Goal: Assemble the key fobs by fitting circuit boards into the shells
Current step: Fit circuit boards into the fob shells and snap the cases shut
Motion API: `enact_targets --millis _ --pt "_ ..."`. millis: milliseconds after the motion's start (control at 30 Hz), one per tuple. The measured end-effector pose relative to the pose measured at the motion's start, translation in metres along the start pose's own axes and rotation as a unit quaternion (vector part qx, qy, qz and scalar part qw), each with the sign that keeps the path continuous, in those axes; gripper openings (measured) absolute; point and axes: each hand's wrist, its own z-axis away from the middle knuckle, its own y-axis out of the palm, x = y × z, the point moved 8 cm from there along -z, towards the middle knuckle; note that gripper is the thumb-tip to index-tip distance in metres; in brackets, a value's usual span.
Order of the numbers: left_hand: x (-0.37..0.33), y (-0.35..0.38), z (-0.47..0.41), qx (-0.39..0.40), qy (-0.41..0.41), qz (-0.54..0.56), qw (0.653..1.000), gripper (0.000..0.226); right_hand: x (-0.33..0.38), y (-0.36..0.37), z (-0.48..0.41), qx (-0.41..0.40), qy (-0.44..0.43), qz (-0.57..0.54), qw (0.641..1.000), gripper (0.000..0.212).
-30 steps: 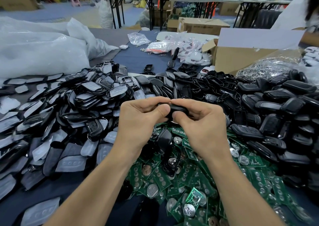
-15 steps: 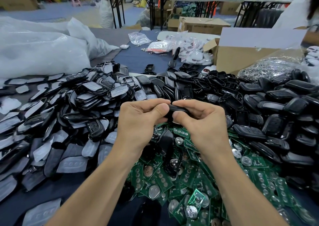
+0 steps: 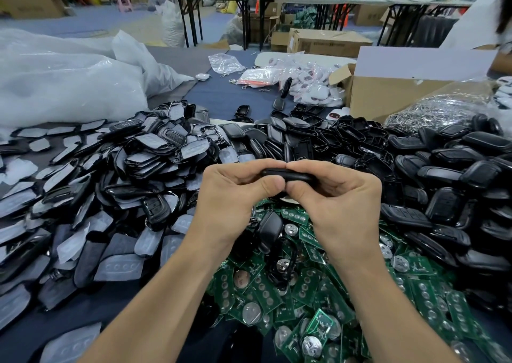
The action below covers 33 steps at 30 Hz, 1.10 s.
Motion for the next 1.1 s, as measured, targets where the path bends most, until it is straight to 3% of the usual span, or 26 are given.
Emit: enact_targets --millis 333,600,900,1000,1100 --pt "-0.002 -0.005 0.002 -0.034 0.016 -0.032 0.999 0.028 -0.001 0.005 -0.001 0.024 0.029 -0.033 0.999 0.030" --pt "0.003 -0.006 0.001 -0.047 -0.025 0.006 0.999 0.017 -0.006 0.003 0.000 0.002 0.071 -0.047 0.996 0.031" --pt "0.000 -0.009 0.001 -0.048 0.018 -0.126 0.991 0.034 0.008 0.002 0.001 0.037 0.039 0.192 0.980 0.023" --pt "0.005 -0.010 0.002 -0.054 -0.004 -0.102 0.993 0.024 -0.004 0.001 0.001 0.018 0.122 0.054 0.991 0.024" --pt "0.009 0.001 0.003 -0.022 -0.022 -0.062 0.998 0.019 -0.021 0.007 0.009 -0.033 0.218 -0.118 0.968 0.027"
